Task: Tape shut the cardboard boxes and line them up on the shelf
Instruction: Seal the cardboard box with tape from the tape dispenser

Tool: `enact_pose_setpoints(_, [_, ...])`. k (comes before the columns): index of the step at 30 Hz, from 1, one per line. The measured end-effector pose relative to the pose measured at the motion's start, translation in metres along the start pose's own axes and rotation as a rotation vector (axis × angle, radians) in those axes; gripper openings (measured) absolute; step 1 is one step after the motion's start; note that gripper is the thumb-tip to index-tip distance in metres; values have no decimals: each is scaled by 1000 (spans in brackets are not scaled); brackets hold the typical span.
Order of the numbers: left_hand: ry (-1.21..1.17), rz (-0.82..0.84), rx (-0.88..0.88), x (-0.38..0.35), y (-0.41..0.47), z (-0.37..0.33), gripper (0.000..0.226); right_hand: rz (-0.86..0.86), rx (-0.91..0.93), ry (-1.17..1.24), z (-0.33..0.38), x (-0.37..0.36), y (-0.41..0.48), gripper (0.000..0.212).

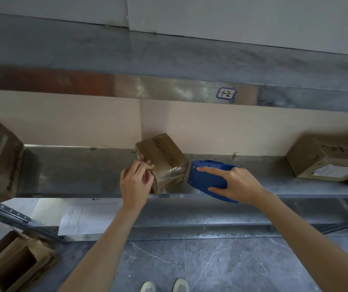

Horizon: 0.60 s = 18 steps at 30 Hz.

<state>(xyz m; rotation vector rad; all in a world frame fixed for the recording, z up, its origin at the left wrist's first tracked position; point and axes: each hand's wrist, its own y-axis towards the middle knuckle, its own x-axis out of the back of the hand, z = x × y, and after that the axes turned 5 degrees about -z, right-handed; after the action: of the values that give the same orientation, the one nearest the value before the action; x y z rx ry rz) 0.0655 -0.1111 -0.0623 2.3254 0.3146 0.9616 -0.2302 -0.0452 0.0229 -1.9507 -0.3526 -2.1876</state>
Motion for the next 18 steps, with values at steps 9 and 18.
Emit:
enact_pose_setpoints(9, [-151,213,70,4,-17,-9,58,-4,6,-30,-4,5,-2,67])
enact_pose_setpoints(18, [-125,194,88,5,-9,-17,62,-22,27,-67,3,18,-4,66])
